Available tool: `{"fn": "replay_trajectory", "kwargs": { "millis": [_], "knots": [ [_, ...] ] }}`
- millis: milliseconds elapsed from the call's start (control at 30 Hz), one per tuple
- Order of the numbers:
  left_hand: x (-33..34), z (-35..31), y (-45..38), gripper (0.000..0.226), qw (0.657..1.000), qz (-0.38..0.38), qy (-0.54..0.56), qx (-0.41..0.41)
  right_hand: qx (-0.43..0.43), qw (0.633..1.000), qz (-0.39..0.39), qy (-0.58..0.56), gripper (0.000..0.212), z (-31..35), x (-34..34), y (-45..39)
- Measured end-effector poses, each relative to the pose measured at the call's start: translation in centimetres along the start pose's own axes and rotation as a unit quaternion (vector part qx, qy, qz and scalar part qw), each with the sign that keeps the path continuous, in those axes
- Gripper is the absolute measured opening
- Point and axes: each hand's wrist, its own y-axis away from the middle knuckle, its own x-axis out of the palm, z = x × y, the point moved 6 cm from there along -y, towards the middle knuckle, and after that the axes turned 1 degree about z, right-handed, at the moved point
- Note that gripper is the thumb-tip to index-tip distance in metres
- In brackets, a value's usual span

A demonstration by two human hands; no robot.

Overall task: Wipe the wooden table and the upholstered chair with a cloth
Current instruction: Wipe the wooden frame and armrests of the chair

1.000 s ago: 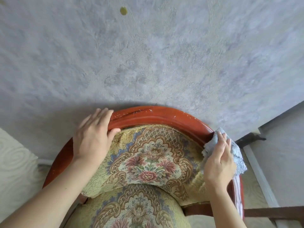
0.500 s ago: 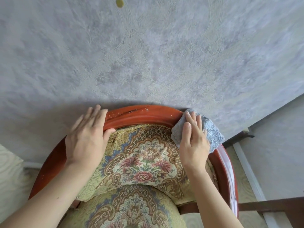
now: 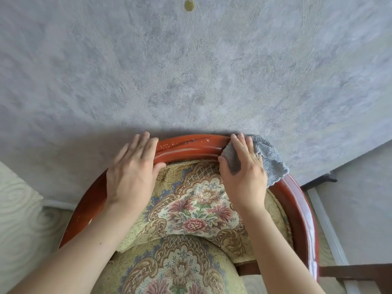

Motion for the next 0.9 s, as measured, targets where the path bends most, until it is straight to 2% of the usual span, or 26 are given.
{"fn": "replay_trajectory", "kwargs": {
  "millis": [100, 167, 367, 600, 700, 900],
  "knots": [
    [-0.1, 0.1, -0.1, 0.060, 1.000, 0.002, -0.004, 0.011, -0.055, 0.997, 0.023, 0.045, 0.060, -1.3, -1.3, 0.0],
    [-0.1, 0.1, -0.1, 0.060, 1.000, 0.002, -0.004, 0.008, -0.057, 0.996, 0.028, 0.054, 0.060, -2.9, -2.5, 0.4],
    [0.0, 0.1, -0.1, 0.058, 1.000, 0.002, -0.004, 0.006, 0.111, 0.991, -0.004, 0.072, 0.061, -9.4, -5.9, 3.6],
    [0.0, 0.0, 0.0, 0.058, 1.000, 0.006, 0.006, -0.006, 0.180, 0.980, -0.025, 0.079, 0.055, -9.8, -5.3, 4.6],
    [0.0, 0.0, 0.0, 0.058, 1.000, 0.008, 0.007, -0.014, 0.161, 0.986, -0.037, 0.032, 0.049, -8.4, -4.3, 3.7],
    [-0.3, -0.2, 0.0, 0.058, 1.000, 0.015, 0.000, -0.017, 0.063, 0.997, -0.034, -0.014, 0.042, -3.4, -1.9, 2.0]
  ]
}}
